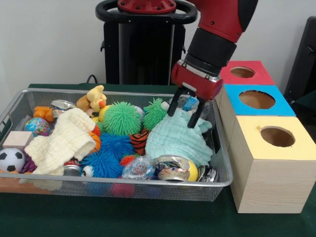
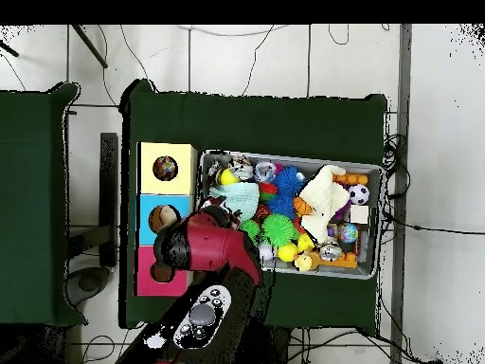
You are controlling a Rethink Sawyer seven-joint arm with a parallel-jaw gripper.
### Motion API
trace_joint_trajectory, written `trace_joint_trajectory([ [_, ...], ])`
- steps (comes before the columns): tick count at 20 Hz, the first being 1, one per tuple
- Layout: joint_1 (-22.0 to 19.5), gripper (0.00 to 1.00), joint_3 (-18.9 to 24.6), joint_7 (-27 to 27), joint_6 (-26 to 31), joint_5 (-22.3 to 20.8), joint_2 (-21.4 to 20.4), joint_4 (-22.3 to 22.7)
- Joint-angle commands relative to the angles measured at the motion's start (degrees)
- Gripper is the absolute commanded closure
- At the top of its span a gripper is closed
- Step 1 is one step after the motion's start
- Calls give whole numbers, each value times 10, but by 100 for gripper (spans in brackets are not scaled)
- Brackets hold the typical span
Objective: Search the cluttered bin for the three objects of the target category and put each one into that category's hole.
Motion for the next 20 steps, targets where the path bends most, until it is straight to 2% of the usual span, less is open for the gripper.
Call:
trace_joint_trajectory([
  [1, -36, 0, 47, 100, -97, 6, 26, 25],
  [5, -52, 0, 51, 79, -123, -14, 21, 32],
  [8, -51, 0, 42, 74, -133, -12, 30, 30],
  [14, -38, 0, 31, 70, -128, -2, 34, 25],
  [20, -8, 0, -1, 81, -163, -1, 28, 39],
])
